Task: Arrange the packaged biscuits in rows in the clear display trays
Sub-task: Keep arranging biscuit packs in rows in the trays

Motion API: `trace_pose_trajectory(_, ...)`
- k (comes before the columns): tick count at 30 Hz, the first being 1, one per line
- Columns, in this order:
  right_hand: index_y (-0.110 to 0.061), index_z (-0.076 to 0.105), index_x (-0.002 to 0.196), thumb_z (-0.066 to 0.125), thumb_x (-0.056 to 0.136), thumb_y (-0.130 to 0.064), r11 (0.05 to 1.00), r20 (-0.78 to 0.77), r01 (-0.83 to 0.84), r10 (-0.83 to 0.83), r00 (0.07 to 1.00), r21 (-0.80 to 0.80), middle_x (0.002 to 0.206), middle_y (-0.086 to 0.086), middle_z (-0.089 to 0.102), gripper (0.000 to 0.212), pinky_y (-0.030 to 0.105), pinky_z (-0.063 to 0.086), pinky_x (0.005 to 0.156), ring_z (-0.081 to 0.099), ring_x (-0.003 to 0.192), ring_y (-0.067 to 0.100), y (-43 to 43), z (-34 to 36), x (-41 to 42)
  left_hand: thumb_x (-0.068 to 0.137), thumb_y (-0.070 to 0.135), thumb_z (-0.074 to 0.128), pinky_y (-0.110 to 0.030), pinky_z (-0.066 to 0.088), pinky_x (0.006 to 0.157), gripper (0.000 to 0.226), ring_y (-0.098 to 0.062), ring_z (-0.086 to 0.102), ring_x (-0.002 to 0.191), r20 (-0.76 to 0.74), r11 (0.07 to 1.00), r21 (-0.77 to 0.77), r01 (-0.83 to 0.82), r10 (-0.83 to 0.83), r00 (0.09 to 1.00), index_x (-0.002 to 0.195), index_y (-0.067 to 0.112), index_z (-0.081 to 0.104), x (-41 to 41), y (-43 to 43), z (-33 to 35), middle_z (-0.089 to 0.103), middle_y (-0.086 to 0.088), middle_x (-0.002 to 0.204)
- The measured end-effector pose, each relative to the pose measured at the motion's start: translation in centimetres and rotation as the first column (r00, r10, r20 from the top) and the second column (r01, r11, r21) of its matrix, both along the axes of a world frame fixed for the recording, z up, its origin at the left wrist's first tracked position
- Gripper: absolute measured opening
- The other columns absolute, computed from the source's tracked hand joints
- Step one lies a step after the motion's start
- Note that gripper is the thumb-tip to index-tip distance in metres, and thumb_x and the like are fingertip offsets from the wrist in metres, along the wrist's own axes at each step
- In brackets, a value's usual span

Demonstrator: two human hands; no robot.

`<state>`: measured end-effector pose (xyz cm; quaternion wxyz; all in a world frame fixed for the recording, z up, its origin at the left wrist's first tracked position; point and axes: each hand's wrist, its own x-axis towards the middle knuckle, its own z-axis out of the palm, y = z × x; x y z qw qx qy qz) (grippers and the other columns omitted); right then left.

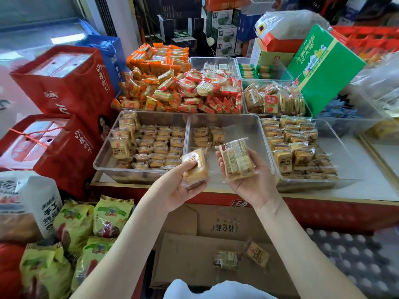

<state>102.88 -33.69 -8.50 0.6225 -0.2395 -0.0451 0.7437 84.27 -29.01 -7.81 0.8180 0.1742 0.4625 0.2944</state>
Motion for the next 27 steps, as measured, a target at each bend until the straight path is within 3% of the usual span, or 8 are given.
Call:
trace_pose_trajectory(4, -0.009, 0.068, 0.118, 0.042, 0.1, -0.029, 0.989, 0.164, 0.026, -0.05, 0.985, 0.144, 0.118, 0.017, 0.063, 0.037, 0.039, 0.049, 0.098, 0.058, 0.114, 0.03, 0.1, 0.8, -0.8, 0.092, 0.015, 0.064, -0.04, 0.062, 0.069, 0.032, -0.027, 0.071, 0.093, -0.062, 0.998, 0.06, 0.01, -0.007, 0.998, 0.122, 0.005, 0.056, 0.1, -0.3, 0.1, 0.071, -0.017, 0.11)
trace_pose_trajectory(8, -0.014, 0.053, 0.134, 0.039, 0.1, -0.029, 0.958, 0.287, 0.02, -0.106, 0.952, 0.286, 0.129, 0.017, 0.059, 0.04, 0.04, 0.054, 0.089, 0.056, 0.122, 0.029, 0.3, 1.5, -1.9, 0.087, 0.033, 0.066, -0.04, 0.059, 0.083, 0.042, -0.026, 0.069, 0.102, -0.099, 0.983, 0.163, 0.089, -0.073, 0.992, 0.118, 0.006, 0.061, 0.7, -1.0, 0.5, 0.07, -0.016, 0.113)
trace_pose_trajectory(12, -0.019, 0.047, 0.132, 0.036, 0.101, -0.027, 0.911, 0.513, -0.175, -0.045, 0.857, 0.373, 0.132, 0.011, 0.052, 0.035, 0.045, 0.044, 0.099, 0.049, 0.123, 0.025, 0.7, 1.6, -2.1, 0.071, 0.054, 0.062, -0.043, 0.053, 0.096, 0.06, -0.024, 0.067, 0.109, -0.098, 0.928, 0.32, 0.191, -0.168, 0.981, 0.117, 0.016, 0.063, -0.1, -1.2, 0.8, 0.071, -0.01, 0.115)
trace_pose_trajectory(15, -0.017, 0.048, 0.134, 0.032, 0.103, -0.021, 0.879, 0.632, -0.318, 0.025, 0.775, 0.355, 0.133, 0.012, 0.053, 0.035, 0.046, 0.041, 0.103, 0.048, 0.126, 0.028, 0.6, 1.6, -2.2, 0.068, 0.058, 0.077, -0.042, 0.052, 0.098, 0.078, -0.023, 0.067, 0.11, -0.249, 0.869, 0.421, 0.259, -0.164, 0.955, 0.127, 0.011, 0.055, -1.0, -0.7, 0.5, 0.068, -0.009, 0.121)
trace_pose_trajectory(17, -0.014, 0.051, 0.133, 0.035, 0.103, -0.019, 0.876, 0.734, -0.371, 0.03, 0.679, 0.307, 0.135, 0.013, 0.055, 0.035, 0.039, 0.045, 0.103, 0.049, 0.128, 0.029, 0.6, 1.8, -2.0, 0.061, 0.051, 0.088, -0.039, 0.055, 0.093, 0.079, -0.019, 0.068, 0.106, -0.364, 0.823, 0.479, 0.305, -0.13, 0.922, 0.123, 0.015, 0.055, -1.4, -0.4, 0.2, 0.069, -0.007, 0.118)
trace_pose_trajectory(21, -0.023, 0.06, 0.128, 0.048, 0.091, -0.014, 0.876, 0.926, -0.434, -0.038, 0.375, 0.212, 0.125, 0.001, 0.062, 0.04, 0.036, 0.044, 0.104, 0.054, 0.122, 0.015, 0.7, 3.2, -0.5, 0.07, 0.026, 0.085, -0.022, 0.054, 0.073, 0.056, -0.008, 0.069, 0.092, -0.448, 0.723, 0.591, 0.359, -0.076, 0.891, 0.117, 0.02, 0.055, -1.7, -0.8, -0.1, 0.07, 0.003, 0.104)
trace_pose_trajectory(25, -0.023, 0.059, 0.128, 0.052, 0.091, -0.021, 0.859, 0.961, -0.49, -0.01, 0.275, 0.149, 0.112, -0.005, 0.066, 0.038, 0.024, 0.046, 0.095, 0.059, 0.112, 0.012, 0.4, 5.2, 0.2, 0.072, 0.024, 0.086, -0.02, 0.054, 0.072, 0.052, -0.004, 0.067, 0.088, -0.514, 0.635, 0.657, 0.407, -0.018, 0.858, 0.113, 0.021, 0.053, -1.1, -1.4, -0.2, 0.068, 0.006, 0.101)
trace_pose_trajectory(27, -0.03, 0.061, 0.126, 0.059, 0.095, -0.028, 0.883, 0.998, -0.467, -0.037, 0.05, 0.057, 0.105, -0.013, 0.068, 0.031, 0.016, 0.046, 0.085, 0.062, 0.1, 0.004, 0.5, 6.0, 0.2, 0.072, 0.024, 0.086, -0.017, 0.052, 0.068, 0.049, 0.0, 0.065, 0.083, -0.556, 0.575, 0.69, 0.439, 0.032, 0.831, 0.106, 0.021, 0.051, -0.8, -1.6, -0.2, 0.067, 0.007, 0.096)
